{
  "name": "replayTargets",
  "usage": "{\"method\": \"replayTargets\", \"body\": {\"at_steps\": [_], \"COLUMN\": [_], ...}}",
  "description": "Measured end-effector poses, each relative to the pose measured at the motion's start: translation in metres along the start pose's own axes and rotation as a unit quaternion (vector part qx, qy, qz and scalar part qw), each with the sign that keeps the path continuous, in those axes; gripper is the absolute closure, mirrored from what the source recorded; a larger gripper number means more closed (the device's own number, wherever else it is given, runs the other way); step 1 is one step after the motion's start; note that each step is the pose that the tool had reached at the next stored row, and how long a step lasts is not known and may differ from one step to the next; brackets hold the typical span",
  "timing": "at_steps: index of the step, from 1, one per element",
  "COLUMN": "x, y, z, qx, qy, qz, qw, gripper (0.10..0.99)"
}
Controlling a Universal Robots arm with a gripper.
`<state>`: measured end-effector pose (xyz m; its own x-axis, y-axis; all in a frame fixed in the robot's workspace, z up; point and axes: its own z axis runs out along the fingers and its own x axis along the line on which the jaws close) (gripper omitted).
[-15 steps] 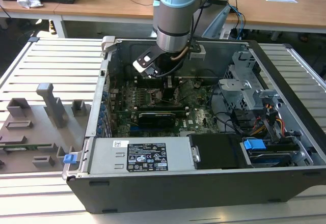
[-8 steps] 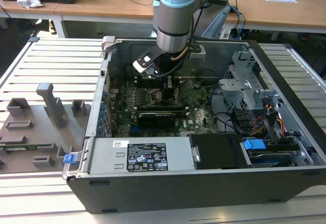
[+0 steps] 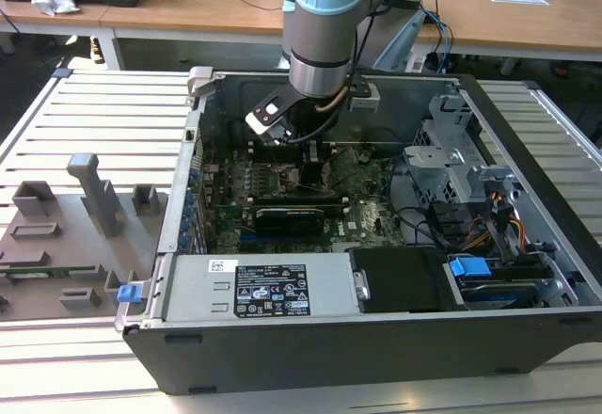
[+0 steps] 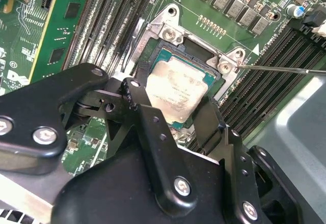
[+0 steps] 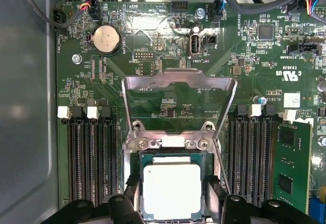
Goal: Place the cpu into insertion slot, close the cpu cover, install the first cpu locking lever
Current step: 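Place the cpu into insertion slot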
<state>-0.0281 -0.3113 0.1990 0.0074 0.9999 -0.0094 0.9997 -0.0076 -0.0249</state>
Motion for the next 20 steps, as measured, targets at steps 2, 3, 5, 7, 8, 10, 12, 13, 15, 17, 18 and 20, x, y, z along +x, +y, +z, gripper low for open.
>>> {"method": "replayTargets", "body": {"at_steps": [2, 3, 5, 7, 8, 10, 12, 13, 15, 17, 18, 20], "x": [-0.0002, -0.0005, -0.0023, -0.0023, -0.0024, -0.0024, -0.0024, -0.0024, -0.0023, -0.0020, -0.0018, -0.0018], "y": [-0.0001, -0.0002, -0.0003, -0.0002, -0.0002, -0.0002, -0.0003, -0.0004, -0.0005, -0.0005, -0.0005, -0.0005], "z": [-0.0009, -0.0009, -0.0008, -0.0008, -0.0009, -0.0008, -0.0020, -0.0068, -0.0113, -0.0123, -0.0123, -0.0123], "qx": [-0.0001, -0.0002, -0.0002, -0.0001, -0.0001, -0.0001, -0.0001, -0.0001, -0.0001, -0.0002, -0.0002, -0.0002], "qy": [-0.0004, -0.0004, -0.0003, -0.0001, -0.0002, -0.0001, -0.0006, -0.0006, -0.0005, -0.0001, 0.0003, 0.0006], "qz": [0.000, 0.000, 0.001, 0.001, 0.001, 0.001, 0.001, 0.001, 0.001, 0.001, 0.001, 0.001], "qw": [1.0000, 1.0000, 1.0000, 1.0000, 1.0000, 1.0000, 1.0000, 1.0000, 1.0000, 1.0000, 1.0000, 1.0000], "gripper": [0.471, 0.471, 0.471, 0.471, 0.471, 0.471, 0.471, 0.471, 0.471, 0.471, 0.486, 0.612]}}
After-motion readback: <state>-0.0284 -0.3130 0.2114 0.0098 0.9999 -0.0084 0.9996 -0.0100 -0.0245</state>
